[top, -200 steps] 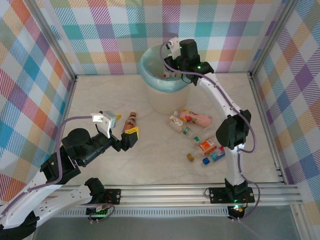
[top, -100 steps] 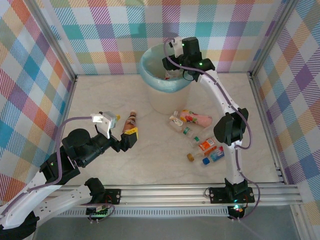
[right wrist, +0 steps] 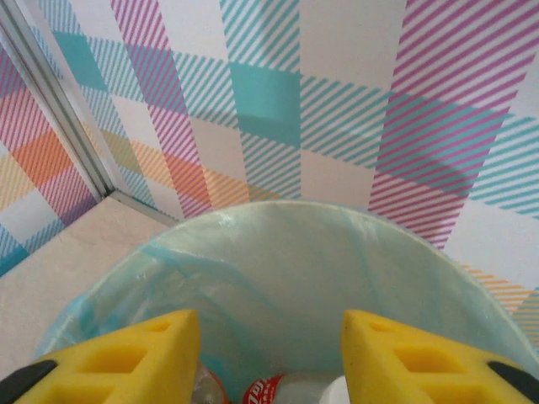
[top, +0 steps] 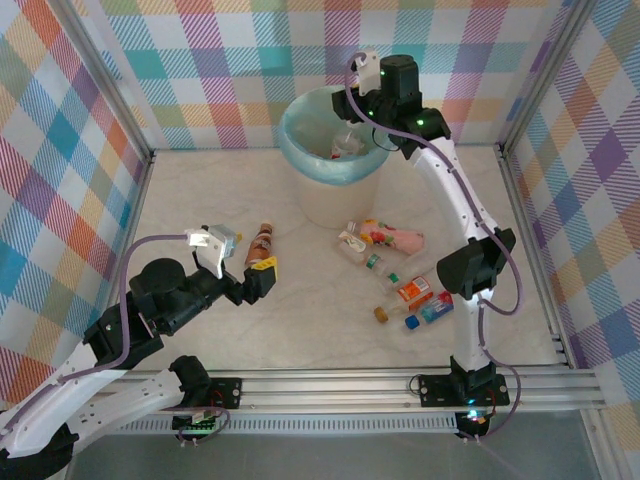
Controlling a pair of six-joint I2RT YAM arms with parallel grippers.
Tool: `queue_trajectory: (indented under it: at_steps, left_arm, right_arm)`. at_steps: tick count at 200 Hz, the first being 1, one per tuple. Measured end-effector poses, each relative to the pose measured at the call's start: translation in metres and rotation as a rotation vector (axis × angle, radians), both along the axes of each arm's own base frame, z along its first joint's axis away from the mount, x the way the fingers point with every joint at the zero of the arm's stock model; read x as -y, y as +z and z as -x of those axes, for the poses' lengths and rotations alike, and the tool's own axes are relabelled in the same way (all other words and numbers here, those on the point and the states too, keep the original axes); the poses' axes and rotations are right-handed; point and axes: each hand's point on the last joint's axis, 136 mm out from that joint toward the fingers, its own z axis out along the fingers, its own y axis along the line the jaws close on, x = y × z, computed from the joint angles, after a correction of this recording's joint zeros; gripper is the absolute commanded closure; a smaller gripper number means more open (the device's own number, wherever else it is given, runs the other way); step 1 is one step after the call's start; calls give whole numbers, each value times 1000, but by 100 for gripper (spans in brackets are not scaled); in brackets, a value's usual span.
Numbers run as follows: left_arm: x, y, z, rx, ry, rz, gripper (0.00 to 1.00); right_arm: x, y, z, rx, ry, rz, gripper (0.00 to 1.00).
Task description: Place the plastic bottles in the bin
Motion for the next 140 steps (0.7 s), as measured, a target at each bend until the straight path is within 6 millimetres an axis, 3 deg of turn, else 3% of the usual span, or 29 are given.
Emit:
queue_trajectory:
  at_steps: [44,86,140]
  left_arm:
    - [-3,3,3,4,2,15,8]
    - [-6,2,1,3,18,13,8]
    - [-7,1,0,3,28,10,8]
  right_arm:
    - [-5,-47,-11,-130,18,-18,71]
    - [-15,-97,-15,-261,56,-17,72]
    - [-20,-103,-7,-307,99,-31,71]
